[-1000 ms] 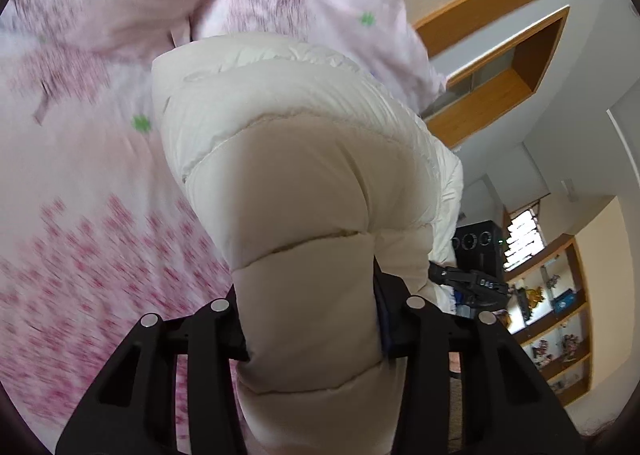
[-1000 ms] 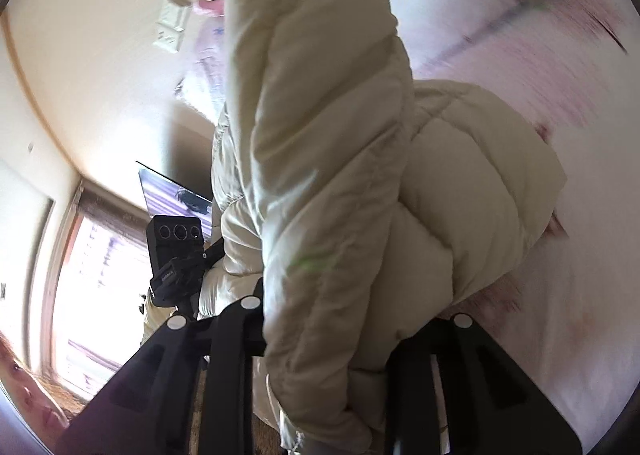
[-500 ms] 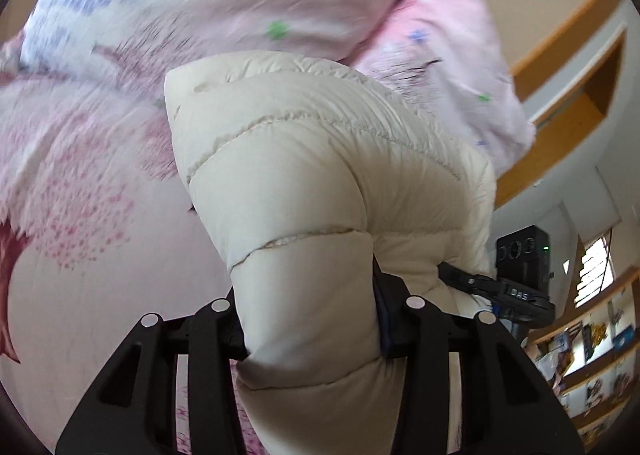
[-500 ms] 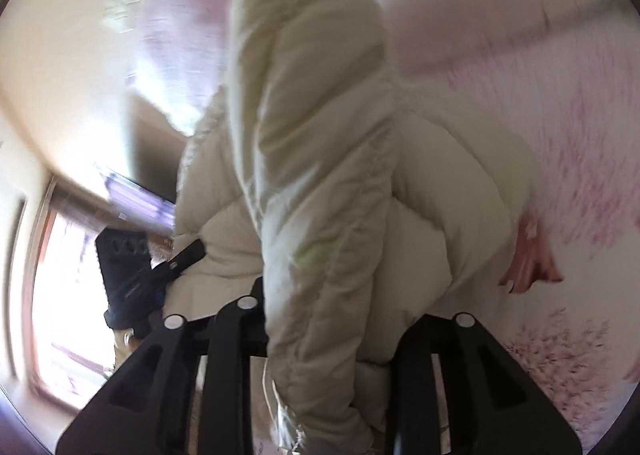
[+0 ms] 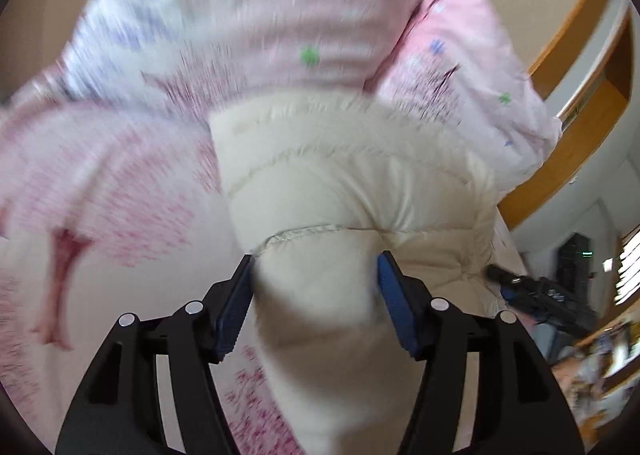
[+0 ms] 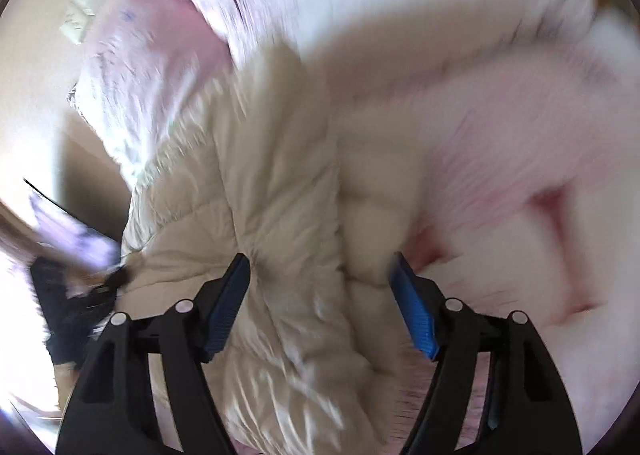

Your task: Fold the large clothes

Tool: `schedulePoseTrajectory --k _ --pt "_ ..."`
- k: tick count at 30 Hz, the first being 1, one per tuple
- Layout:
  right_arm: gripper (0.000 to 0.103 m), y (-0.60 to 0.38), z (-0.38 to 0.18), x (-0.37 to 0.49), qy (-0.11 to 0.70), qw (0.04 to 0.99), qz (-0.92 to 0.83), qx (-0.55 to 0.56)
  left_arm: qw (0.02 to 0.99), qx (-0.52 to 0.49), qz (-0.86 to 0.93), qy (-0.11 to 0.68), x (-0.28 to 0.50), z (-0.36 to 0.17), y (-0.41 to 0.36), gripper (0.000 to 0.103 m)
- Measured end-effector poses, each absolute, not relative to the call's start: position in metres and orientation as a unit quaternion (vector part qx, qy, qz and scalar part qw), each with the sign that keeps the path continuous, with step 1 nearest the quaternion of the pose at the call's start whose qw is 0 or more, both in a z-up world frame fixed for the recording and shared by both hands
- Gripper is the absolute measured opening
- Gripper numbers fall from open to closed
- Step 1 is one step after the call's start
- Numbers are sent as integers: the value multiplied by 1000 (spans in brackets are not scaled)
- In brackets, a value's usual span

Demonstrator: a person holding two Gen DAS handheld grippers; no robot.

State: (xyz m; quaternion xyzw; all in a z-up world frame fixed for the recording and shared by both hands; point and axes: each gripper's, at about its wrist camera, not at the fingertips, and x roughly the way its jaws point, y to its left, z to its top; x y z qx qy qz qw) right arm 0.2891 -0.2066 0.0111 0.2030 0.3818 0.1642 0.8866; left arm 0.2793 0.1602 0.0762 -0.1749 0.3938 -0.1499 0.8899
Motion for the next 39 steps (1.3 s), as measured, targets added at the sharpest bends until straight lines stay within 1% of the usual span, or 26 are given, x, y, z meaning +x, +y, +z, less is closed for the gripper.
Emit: schedulePoseTrajectory --k 1,3,5,7,10,13,17,19,21,22,23,24,25,26,27,30,31,33,34,35,37,39 --pt "70 -207 20 274 353 904 157 184 903 -157 -148 370 265 86 157 62" --pt "58 -197 33 246 313 921 177 149 923 -119 -158 330 235 102 146 62" --pt "38 -175 34 230 318 917 208 122 928 -91 -178 314 212 108 129 64" --pt "28 -157 26 226 336 908 231 96 925 -65 -194 319 206 108 106 65" --pt "27 -139 10 222 364 901 227 71 916 -39 -207 341 203 95 87 65" --pt "24 -156 -13 231 404 888 211 64 910 -22 -206 358 207 80 78 65" --pt "24 -159 -29 235 423 880 205 69 898 -37 -214 383 223 61 77 65" --pt "24 -154 -21 253 428 878 207 62 895 -50 -214 389 230 50 80 65" --pt "27 -154 -11 261 436 871 216 68 897 -42 -209 387 231 44 77 65" --pt "34 -158 -3 264 435 868 224 83 901 -29 -204 383 231 41 74 65" --pt "50 -163 13 274 423 869 233 111 902 -24 -202 380 230 41 73 65" --pt "62 -178 28 278 392 877 234 149 904 -18 -204 374 229 41 70 68" --pt "82 -189 38 284 373 884 223 170 905 -18 -208 371 227 42 69 73" --pt "85 -198 46 291 359 890 212 187 905 -21 -211 368 226 43 68 75" --pt "85 -206 55 306 349 892 200 205 906 -25 -216 364 226 44 68 78" --pt "84 -215 61 349 357 885 176 243 906 -41 -231 353 223 47 71 84" --pt "80 -212 57 364 363 880 171 254 905 -46 -234 351 223 47 72 87" --pt "55 -211 47 390 378 868 171 274 904 -62 -245 346 222 51 75 89" --pt "24 -206 40 402 392 857 183 279 903 -69 -247 344 221 52 76 90" --pt "17 -200 33 408 404 855 174 275 902 -74 -250 343 220 55 78 90" --pt "12 -197 25 407 412 864 120 262 901 -90 -258 336 214 63 82 91" --pt "11 -201 12 403 424 864 70 263 902 -102 -262 328 207 72 85 91"
